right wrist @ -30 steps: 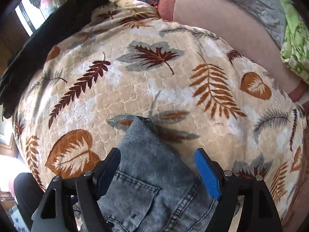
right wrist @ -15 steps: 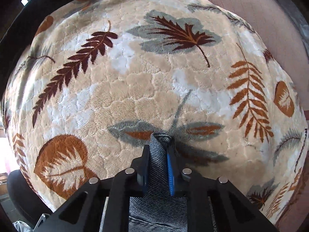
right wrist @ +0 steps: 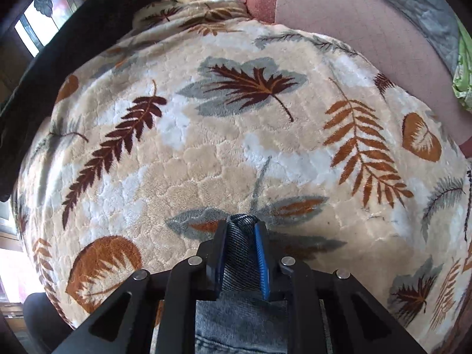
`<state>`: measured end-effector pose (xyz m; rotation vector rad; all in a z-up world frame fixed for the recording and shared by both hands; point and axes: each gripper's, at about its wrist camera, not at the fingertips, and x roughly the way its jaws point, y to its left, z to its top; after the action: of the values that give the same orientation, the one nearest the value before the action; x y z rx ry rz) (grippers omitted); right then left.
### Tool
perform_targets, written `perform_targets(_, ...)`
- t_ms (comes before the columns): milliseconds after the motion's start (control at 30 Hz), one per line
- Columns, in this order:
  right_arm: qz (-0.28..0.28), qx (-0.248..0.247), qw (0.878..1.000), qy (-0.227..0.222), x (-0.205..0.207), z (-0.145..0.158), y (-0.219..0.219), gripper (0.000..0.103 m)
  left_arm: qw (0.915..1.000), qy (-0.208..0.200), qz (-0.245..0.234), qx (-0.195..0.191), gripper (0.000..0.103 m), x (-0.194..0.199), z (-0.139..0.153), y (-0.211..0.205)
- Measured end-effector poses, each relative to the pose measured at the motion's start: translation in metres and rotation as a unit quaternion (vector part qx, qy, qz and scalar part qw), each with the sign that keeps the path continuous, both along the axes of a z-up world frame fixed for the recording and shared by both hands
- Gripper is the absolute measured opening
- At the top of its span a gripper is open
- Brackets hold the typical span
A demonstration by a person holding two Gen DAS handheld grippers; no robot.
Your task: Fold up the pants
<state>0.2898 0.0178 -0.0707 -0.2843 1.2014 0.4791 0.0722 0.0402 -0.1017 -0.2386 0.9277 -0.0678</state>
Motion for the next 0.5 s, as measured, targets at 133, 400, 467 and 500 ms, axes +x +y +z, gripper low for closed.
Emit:
perform_targets(133,-0.008,0.018,1.0,-0.004,-0.028,0.025,-0.028,0.021,1.0,0.002,0.003,0.001,0.074,0.0,0.0,0.0)
perform_targets(400,-0.032,-0.009,0.999,0.025,-0.031,-0.032,-0.059,0.023,1.0,0.002,0.006,0.008,0.074,0.0,0.002,-0.002)
perform_targets(467,-0.043,-0.002,0.999,0.017,-0.03,-0.03,-0.06,0.024,0.9999,0.002,0.006,0.009,0.074,0.0,0.002,-0.002)
perform_targets(500,-0.046,0.002,0.999,0.015,-0.031,-0.027,-0.062,0.024,0.9999,0.002,0.007,0.01,0.074,0.0,0.003,-0.002)
